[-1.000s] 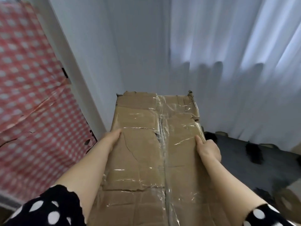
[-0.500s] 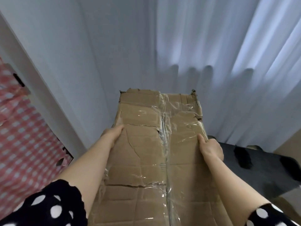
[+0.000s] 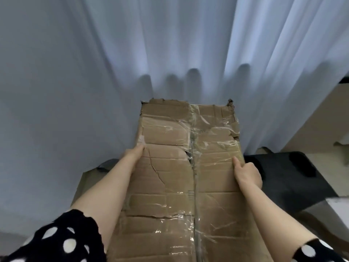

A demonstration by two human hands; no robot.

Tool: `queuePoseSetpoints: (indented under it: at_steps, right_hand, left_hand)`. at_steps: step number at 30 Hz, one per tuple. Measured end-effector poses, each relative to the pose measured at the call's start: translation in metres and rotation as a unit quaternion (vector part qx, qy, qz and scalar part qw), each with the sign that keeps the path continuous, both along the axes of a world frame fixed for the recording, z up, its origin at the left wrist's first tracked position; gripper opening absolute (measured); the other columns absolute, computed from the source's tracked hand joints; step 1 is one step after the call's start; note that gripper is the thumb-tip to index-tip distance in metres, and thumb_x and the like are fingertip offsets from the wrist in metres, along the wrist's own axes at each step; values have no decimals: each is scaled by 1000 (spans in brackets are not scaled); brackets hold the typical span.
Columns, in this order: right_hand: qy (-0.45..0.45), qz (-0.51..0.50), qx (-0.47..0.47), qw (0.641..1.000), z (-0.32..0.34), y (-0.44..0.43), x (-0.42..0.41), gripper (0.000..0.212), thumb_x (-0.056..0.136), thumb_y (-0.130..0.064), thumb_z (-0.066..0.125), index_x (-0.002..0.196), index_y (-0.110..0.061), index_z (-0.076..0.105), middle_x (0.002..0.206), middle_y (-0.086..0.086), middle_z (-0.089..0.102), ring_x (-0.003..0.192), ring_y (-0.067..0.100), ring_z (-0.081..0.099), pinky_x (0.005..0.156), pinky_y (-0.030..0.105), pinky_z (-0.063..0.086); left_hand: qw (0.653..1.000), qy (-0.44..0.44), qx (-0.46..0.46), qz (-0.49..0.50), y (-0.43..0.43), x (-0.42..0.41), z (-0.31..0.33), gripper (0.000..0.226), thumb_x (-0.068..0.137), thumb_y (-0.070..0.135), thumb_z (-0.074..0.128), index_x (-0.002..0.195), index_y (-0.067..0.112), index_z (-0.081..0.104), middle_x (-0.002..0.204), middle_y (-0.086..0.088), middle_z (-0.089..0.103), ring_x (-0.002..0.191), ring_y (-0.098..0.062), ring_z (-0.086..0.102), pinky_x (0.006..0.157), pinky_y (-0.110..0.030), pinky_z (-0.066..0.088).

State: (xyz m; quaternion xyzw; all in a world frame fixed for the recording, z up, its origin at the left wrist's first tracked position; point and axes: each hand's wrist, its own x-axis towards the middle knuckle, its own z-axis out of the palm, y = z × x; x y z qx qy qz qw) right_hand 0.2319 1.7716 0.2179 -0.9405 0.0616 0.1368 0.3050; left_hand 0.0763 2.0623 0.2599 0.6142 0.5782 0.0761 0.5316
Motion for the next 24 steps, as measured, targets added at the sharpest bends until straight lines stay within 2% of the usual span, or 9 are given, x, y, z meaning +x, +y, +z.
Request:
queuePoseSetpoints:
  at_steps: [3, 5, 9, 12, 16, 21, 24]
  right_hand:
    - [10, -67, -9, 998, -17, -11, 30, 61, 95, -57, 37, 106, 0, 56, 99, 16, 62, 84, 32, 56, 65, 35, 41]
    - [19, -110, -17, 994, -29, -20, 47, 60, 95, -56, 38, 108, 0, 56, 102, 16, 62, 88, 33, 57, 66, 34, 40]
    - [52, -212, -29, 976, -60, -33, 71, 60, 95, -57, 38, 111, -1, 55, 105, 16, 62, 93, 34, 59, 70, 37, 46]
    - [73, -290, -42, 953, -88, -38, 81, 59, 96, -55, 38, 115, -1, 53, 107, 17, 62, 94, 34, 60, 67, 35, 44]
    - [109, -368, -40, 922, -125, -44, 79, 58, 97, -53, 38, 118, 0, 51, 110, 18, 60, 97, 35, 58, 67, 33, 40]
    - [154, -464, -25, 872, -178, -53, 66, 57, 97, -52, 38, 121, -1, 49, 106, 16, 59, 87, 31, 57, 64, 32, 41]
    - [172, -510, -1, 843, -211, -60, 54, 55, 97, -50, 39, 124, -3, 48, 98, 12, 55, 80, 27, 54, 65, 33, 45]
  left_hand:
    - [998, 5, 8, -56, 5, 75, -16, 73, 84, 44, 59, 140, 0, 41, 143, -19, 43, 130, -38, 40, 111, -42, 32]
    - [995, 11, -9, -98, 6, 122, -29, 70, 89, 38, 57, 142, -2, 36, 146, -20, 40, 134, -35, 37, 112, -39, 30]
    - [980, 60, -10, -190, 3, 211, -63, 78, 83, 49, 58, 140, -1, 40, 144, -20, 43, 132, -35, 41, 111, -40, 32]
    - [958, 89, -15, -273, -3, 275, -97, 79, 85, 51, 56, 141, -2, 39, 145, -21, 41, 133, -35, 39, 112, -38, 30]
    - [923, 121, 0, -366, -23, 330, -136, 76, 87, 52, 54, 138, -2, 42, 142, -21, 45, 129, -36, 43, 106, -39, 33]
    - [875, 141, 21, -462, -57, 373, -191, 73, 90, 47, 55, 139, -5, 40, 141, -23, 44, 128, -37, 44, 102, -38, 36]
    - [861, 143, 20, -488, -82, 387, -228, 72, 90, 46, 56, 138, -6, 40, 140, -22, 46, 126, -37, 45, 101, -38, 36]
